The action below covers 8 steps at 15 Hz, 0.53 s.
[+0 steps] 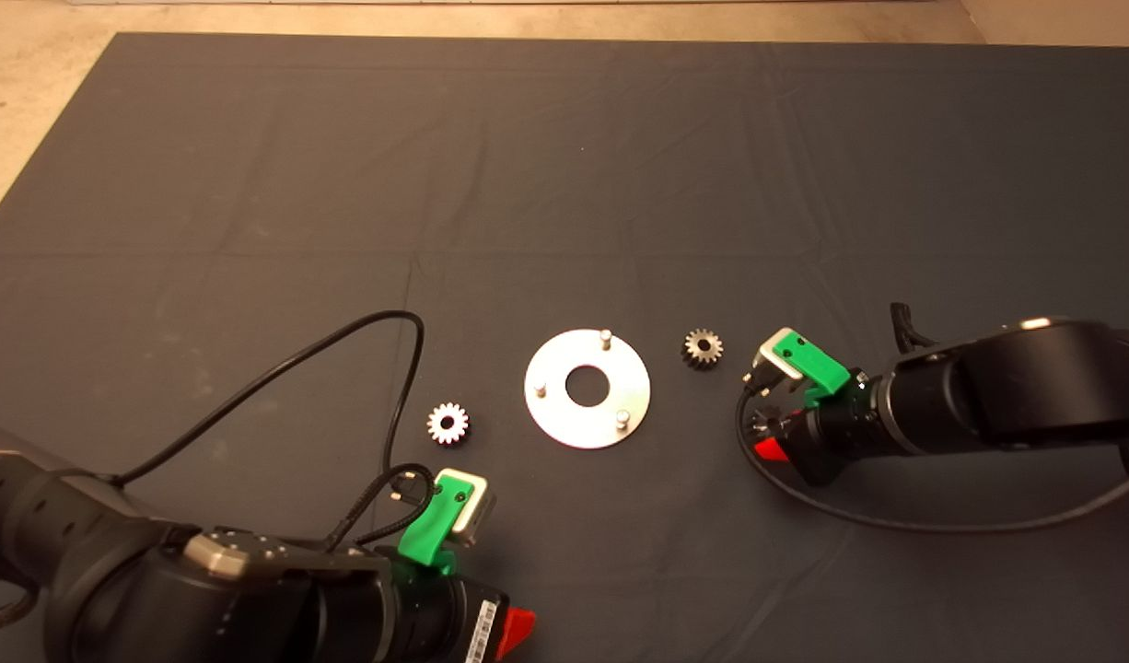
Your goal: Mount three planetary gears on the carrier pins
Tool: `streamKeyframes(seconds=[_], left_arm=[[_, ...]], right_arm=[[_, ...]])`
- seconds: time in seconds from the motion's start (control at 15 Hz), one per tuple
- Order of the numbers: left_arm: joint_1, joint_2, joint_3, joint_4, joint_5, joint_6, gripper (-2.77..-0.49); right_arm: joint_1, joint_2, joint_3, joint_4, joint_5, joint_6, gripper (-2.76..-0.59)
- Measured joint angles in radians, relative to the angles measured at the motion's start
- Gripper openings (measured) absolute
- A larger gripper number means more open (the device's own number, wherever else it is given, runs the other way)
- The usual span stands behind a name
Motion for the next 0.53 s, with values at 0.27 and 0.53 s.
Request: streamKeyframes(seconds=[0.27, 0.53], left_arm=[[0.0, 0.007, 0.0, 0.001, 0.0, 0.0, -1.19], [0.0, 0.017, 0.0, 0.007, -0.001, 0.0, -1.19]], right_arm=[[0.105, 0.008, 0.076, 0.0, -0.01, 0.027, -2.45], [0.107, 0.099, 0.075, 0.003, -0.02, 0.038, -2.46]])
